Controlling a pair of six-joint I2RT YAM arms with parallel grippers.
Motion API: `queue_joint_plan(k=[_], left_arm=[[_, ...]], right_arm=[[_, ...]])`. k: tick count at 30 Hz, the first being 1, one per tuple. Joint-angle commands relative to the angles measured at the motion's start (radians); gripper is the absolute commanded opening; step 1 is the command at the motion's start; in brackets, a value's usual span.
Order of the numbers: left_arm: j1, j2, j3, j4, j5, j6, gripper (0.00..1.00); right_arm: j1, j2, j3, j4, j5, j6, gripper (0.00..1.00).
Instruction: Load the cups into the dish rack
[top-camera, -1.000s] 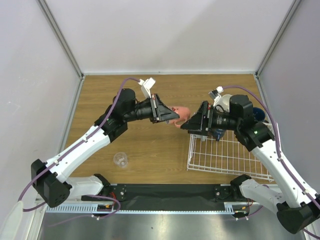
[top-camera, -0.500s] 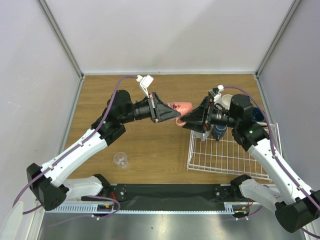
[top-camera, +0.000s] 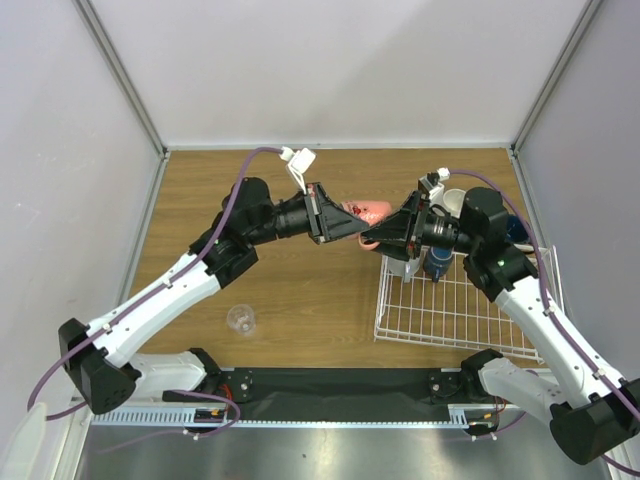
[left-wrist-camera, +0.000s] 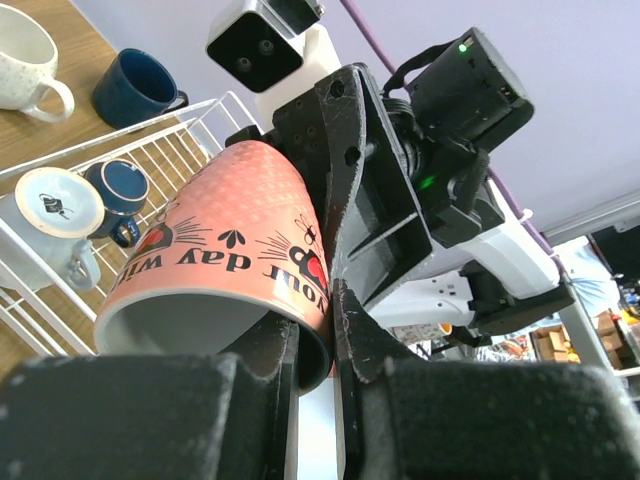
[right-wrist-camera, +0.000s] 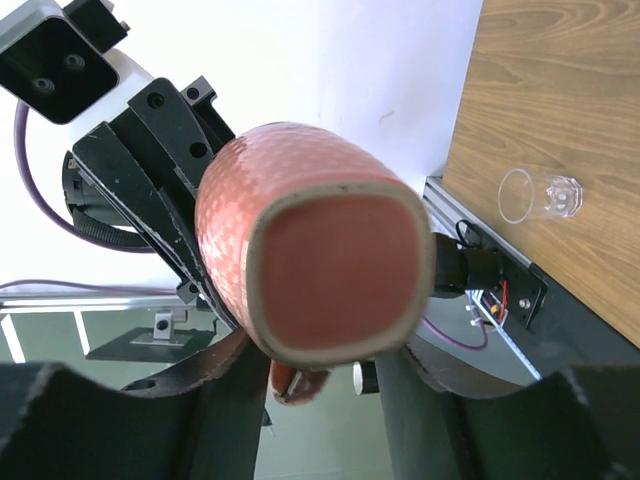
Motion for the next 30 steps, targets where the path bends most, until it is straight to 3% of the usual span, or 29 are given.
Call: queue_joint_plan(k=[1,7,9,11,14,15,18,23,24,25,27,28,29,30], left_arm=[[-0.029,0.01,0.077,0.077,-0.004,0.041,0.0],[-0.041,0.024,0.077,0.08,-0.009,0.041,0.0],[-0.044,0.027,0.077,0.087,-0.003,0.036,0.0],[-0.05,0.03,0.075,0.086,-0.004,0.035,0.0],[-0.049,0.025,0.074,0.057,-0.026,0.026,0.01],[-0.049,0.021,0.084,0.028,-0.043,0.032,0.24],[-0.046,-0.001,0.104,-0.088,-0.101,0.062,0.68],[-0.014,-0.054,0.114,-0.215,-0.158,0.096,0.79],[-0.004,-0.068,0.109,-0.23,-0.171,0.096,0.84],[0.014,-0.082,0.101,-0.263,-0.203,0.096,0.99],[0.034,-0.116,0.104,-0.313,-0.234,0.099,1.0],[0.074,-0.149,0.112,-0.412,-0.306,0.107,1.0],[0.074,-0.15,0.112,-0.413,-0.307,0.107,1.0],[0.08,-0.171,0.115,-0.432,-0.325,0.11,1.0]], right_arm=[[0.005,0.012,-0.003,0.063,-0.024,0.027,0.5],[0.004,0.027,-0.013,0.097,-0.039,0.058,0.38],[0.004,0.03,-0.024,0.103,-0.041,0.073,0.23],[0.001,0.033,-0.029,0.115,-0.043,0.08,0.01],[-0.006,0.021,-0.038,0.117,-0.035,0.086,0.0],[-0.012,0.015,-0.041,0.115,-0.032,0.084,0.0],[-0.041,-0.005,-0.027,0.048,-0.018,0.055,0.0],[-0.091,-0.03,0.025,-0.121,0.02,-0.067,0.0],[-0.098,-0.031,0.029,-0.18,0.04,-0.086,0.0],[-0.104,-0.034,0.034,-0.21,0.051,-0.101,0.0],[-0.122,-0.048,0.04,-0.288,0.091,-0.147,0.0],[-0.137,-0.049,0.099,-0.47,0.206,-0.269,0.0],[-0.138,-0.049,0.1,-0.472,0.207,-0.27,0.0],[-0.136,-0.046,0.17,-0.623,0.279,-0.373,0.0]])
